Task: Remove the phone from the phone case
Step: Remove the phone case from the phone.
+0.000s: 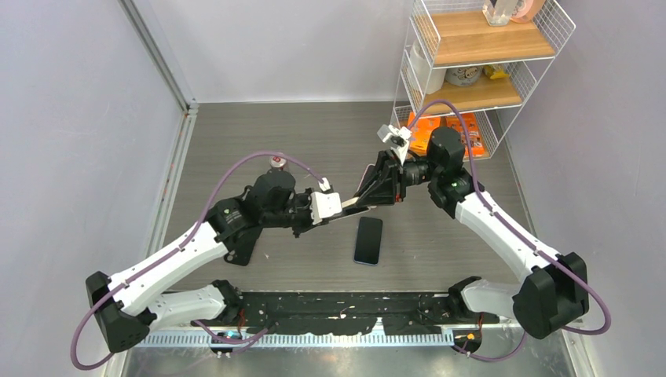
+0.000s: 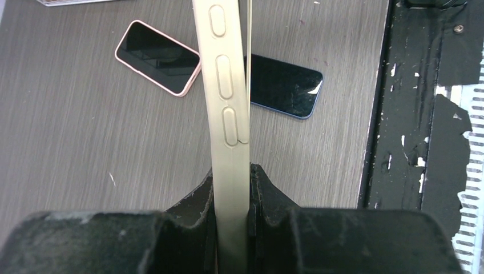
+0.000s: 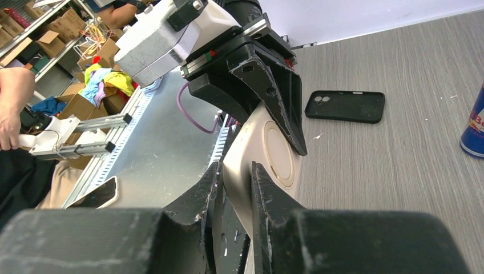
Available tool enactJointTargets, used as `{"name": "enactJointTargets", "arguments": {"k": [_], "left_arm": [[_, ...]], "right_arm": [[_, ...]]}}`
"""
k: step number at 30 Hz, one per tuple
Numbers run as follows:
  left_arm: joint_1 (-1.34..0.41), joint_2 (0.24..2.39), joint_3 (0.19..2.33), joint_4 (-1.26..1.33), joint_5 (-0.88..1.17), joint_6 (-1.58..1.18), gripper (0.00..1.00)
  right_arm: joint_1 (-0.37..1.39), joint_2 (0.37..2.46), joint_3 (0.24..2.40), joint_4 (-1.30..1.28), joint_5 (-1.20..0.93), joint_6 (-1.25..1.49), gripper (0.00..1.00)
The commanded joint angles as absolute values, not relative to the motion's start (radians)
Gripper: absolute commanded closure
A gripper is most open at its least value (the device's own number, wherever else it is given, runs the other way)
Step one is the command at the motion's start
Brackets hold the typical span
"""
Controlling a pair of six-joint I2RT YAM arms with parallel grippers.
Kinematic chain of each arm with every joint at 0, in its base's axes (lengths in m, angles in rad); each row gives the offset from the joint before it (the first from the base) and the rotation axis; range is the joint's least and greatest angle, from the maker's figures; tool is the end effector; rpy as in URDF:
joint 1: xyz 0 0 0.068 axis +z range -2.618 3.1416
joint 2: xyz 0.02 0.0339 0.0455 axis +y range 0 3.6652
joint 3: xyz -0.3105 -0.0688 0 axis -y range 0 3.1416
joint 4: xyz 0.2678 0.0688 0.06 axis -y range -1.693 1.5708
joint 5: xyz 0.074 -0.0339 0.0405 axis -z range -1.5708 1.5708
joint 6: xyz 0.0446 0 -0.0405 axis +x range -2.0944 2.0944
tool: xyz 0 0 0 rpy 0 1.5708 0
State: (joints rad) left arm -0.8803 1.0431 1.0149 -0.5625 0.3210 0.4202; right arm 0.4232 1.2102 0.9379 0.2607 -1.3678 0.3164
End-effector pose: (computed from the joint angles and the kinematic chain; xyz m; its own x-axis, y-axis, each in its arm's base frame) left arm 0.1354 -0.1860 0.3694 0.0426 0.5562 -0.8300 0.9650 0.1922 0.1784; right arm 0.2260 0.1497 0.3888 -0.3137 -0.0725 -0.9468 -0.9241 -0.2061 0.3219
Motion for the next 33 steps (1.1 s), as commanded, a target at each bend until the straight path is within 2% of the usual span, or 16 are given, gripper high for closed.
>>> {"name": "enactJointTargets", "arguments": {"k": [1,26,33], "left_arm": [[-0.936,1.044,1.039,-0.496,0.283,0.551,1.00],[-1.027,1.047,1.056,-0.494,0.156,0.611,1.00],[-1.037,1.030,1.049,-0.500,0.135,0.640,1.00]], "right_arm": [[0.420,1.244,0.958,0.254,-1.246,0.419,0.95],[0.422,1.356,1.007,0.202,-1.287,0.409,0.95],[0.422,1.390,1.047,0.114,-1.274,0.350,0.95]]}}
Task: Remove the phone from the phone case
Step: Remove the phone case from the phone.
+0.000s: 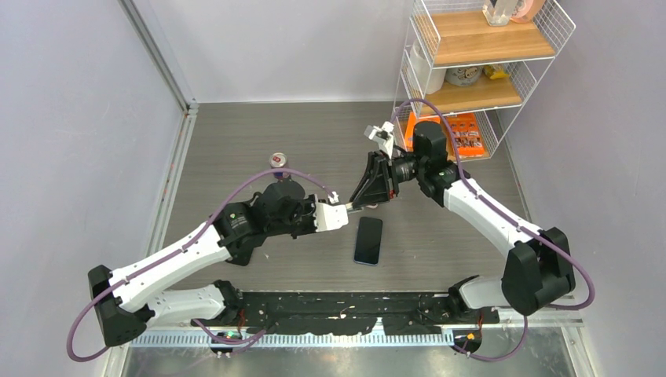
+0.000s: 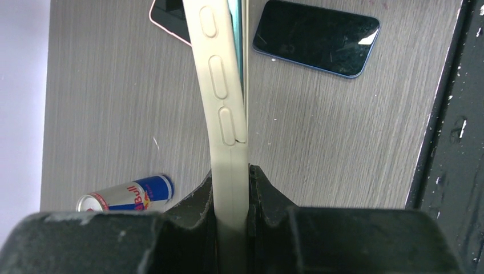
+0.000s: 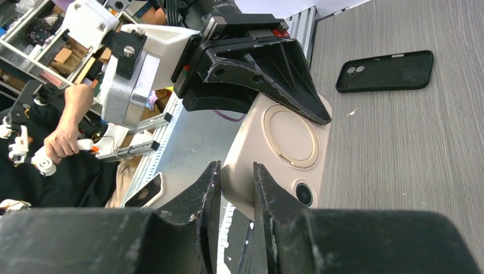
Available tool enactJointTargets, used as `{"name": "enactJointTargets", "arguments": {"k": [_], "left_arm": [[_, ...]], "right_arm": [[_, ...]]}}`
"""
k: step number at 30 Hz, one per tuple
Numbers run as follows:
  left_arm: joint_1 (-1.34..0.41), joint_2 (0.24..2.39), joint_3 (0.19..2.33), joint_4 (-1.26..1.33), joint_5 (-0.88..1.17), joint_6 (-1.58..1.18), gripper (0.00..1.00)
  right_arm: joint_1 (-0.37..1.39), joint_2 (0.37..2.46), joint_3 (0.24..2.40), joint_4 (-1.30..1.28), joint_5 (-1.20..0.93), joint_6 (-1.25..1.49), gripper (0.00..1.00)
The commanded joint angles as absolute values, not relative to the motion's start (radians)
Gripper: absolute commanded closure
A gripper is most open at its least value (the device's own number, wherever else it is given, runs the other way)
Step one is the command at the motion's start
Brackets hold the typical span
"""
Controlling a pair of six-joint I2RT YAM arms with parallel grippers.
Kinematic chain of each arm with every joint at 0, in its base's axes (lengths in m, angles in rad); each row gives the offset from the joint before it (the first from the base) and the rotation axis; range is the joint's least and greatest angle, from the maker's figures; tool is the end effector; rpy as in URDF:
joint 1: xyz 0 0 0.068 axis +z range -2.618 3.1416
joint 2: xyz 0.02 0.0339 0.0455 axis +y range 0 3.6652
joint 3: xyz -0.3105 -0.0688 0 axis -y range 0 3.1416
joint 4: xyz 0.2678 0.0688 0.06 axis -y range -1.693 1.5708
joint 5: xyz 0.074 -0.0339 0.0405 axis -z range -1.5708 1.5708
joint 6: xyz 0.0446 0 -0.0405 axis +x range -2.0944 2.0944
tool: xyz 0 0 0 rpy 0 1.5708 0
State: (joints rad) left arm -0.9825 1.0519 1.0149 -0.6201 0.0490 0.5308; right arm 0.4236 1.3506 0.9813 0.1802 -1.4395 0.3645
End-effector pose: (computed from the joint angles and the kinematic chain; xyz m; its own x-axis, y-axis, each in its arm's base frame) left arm 0.1257 -0.1923 0.3608 0.1392 0.7025 -0.6980 0.9067 0.1930 0.3750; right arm 0.2571 0.1644 0.3608 -0.4957 -0.1723 -0.8512 -0.8185 -0.2349 0.5242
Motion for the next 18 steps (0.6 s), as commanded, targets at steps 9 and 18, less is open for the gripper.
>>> {"name": "enactJointTargets", "arguments": {"k": [9,18], "left_arm": [[-1.039,1.021,1.044,-0.503,0.126,0.659,1.00],[-1.039,1.013,1.042,-0.518,0.155,0.659,1.00]], "right_arm": [[0.422,1.421,1.073,0.040,-1.250,0.308,0.95],[0.413,1.435,1.111,-0.068,-1.198,0.233,0.95]]}}
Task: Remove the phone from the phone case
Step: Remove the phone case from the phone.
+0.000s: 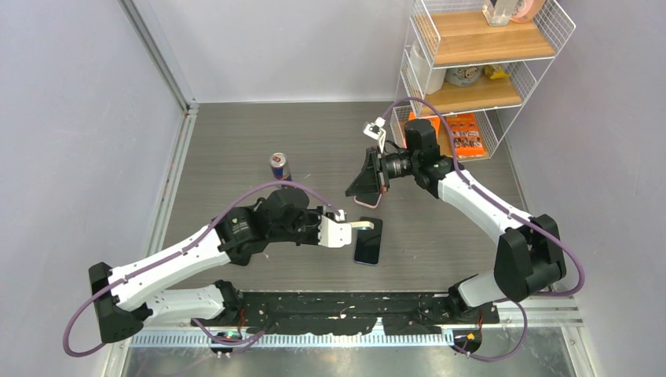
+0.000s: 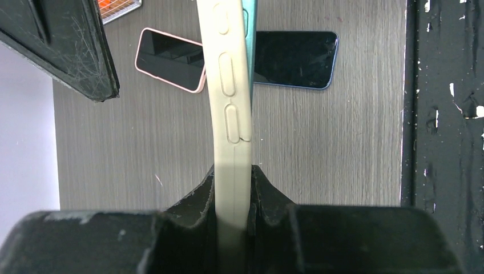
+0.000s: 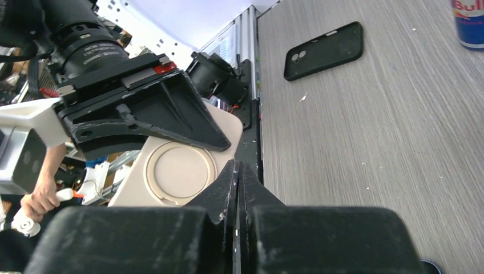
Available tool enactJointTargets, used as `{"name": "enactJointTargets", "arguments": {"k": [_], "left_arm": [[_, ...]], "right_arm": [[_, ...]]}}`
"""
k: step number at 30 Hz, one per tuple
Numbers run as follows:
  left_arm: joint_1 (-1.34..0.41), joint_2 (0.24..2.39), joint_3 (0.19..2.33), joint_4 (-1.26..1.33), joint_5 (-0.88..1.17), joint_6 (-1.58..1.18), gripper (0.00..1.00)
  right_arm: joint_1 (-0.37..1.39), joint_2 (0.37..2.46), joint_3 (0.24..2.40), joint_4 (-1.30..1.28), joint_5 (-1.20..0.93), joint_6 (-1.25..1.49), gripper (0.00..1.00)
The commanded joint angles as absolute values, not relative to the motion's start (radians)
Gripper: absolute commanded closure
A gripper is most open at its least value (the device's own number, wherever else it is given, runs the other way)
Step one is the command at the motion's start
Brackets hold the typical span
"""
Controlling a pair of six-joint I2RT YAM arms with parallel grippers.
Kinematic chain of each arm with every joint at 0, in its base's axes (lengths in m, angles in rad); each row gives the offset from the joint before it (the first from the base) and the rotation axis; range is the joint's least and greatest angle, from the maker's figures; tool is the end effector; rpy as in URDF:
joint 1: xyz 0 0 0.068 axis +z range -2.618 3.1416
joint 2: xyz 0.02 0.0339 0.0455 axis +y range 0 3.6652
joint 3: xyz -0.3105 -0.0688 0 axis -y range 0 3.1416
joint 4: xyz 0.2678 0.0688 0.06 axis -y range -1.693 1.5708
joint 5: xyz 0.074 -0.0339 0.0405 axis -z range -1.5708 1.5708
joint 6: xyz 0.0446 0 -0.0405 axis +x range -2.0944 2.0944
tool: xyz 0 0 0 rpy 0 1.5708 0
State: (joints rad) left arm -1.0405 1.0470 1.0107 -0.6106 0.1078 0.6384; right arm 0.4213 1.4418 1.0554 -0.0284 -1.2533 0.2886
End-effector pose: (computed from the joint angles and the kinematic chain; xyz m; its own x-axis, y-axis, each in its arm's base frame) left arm 0.1117 -0.1999 0.3613 0.2922 0.6731 -0.6794 0.9053 0.0345 0.4234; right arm 0.2849 0.1741 0.3406 -0.6147 -0.1781 -0.7684 -0.7783 -0.0208 0.6275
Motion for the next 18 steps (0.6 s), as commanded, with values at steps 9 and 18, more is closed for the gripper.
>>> {"name": "enactJointTargets", "arguments": {"k": [9,18], "left_arm": [[-1.017,0.961,1.009,-0.522,0.170,0.618,1.00],[-0.942,0.899,1.044,-0.551,0.260,0.519,1.00]], "right_arm": [[0.355,1.357,1.154,-0.219,-1.103,0.094,0.51],[0.349,1.181,1.162,-0.378,-0.932,-0.114,0.15]]}}
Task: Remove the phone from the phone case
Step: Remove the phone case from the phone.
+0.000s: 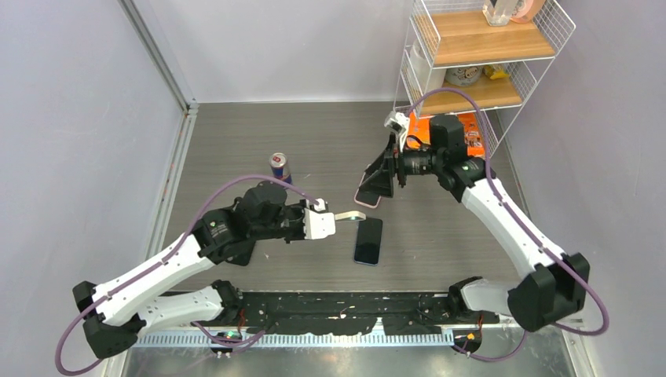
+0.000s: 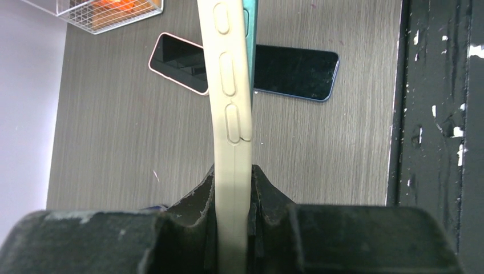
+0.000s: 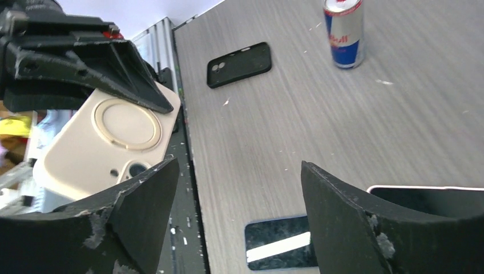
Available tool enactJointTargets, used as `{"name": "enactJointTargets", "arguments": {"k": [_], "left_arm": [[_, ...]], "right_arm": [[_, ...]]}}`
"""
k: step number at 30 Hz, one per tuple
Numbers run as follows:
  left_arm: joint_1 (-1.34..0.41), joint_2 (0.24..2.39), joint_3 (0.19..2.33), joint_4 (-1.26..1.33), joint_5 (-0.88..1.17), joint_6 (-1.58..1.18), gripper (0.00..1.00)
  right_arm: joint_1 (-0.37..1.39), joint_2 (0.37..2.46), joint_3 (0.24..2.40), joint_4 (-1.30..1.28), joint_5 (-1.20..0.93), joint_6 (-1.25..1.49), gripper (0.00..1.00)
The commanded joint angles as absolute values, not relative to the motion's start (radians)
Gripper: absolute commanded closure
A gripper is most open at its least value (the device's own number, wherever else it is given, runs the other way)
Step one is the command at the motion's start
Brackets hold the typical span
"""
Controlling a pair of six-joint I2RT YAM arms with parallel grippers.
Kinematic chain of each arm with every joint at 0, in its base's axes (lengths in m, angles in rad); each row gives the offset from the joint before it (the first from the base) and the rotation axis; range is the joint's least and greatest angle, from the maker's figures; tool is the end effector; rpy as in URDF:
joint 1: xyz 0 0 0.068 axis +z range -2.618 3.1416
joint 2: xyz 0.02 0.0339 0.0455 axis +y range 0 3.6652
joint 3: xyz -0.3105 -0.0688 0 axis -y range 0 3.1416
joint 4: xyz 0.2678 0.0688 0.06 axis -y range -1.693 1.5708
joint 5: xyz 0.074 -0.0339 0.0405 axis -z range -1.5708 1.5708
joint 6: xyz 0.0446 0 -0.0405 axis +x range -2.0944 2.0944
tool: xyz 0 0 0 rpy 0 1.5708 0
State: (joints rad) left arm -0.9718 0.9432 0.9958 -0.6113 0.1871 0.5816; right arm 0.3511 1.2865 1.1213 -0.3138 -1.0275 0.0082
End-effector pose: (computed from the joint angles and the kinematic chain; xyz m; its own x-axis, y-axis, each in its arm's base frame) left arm 0.1070 -0.1714 0.3764 0.2449 0.5986 -0.7627 0.9166 0.1135 0.3834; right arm 0.2621 0.1366 0.3819 -0.4401 -0.1567 -0.8842 -0.8875 0.2254 0.4018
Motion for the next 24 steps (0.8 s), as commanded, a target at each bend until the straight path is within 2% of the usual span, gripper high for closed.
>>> {"name": "enactJointTargets", "arguments": {"k": [1,9,16,24], "left_arm": [[-0.933,0.896,1.053,-0.557,0.268,0.509,1.00],[-0.828,0.909,1.172,-0.614,0.397,0.382,1.00],[-0.688,0.948,1.225,-0.560,0.662,0.203,1.00],[-0.670,0.970,1.138,-0.409,0.892,0.103,1.00]], "right_arm": [[0.348,1.168,1.156,-0.383,-0.922,-0.132,0.13],[0.348,1.062,1.115,-0.442,-0.888,-0.236,0.04],[0.349,1.049,1.167,-0.554,-1.036,-0.336,0.04],[0.369,1.045,1.228,-0.532,-1.190,-0.286,0.07]]}}
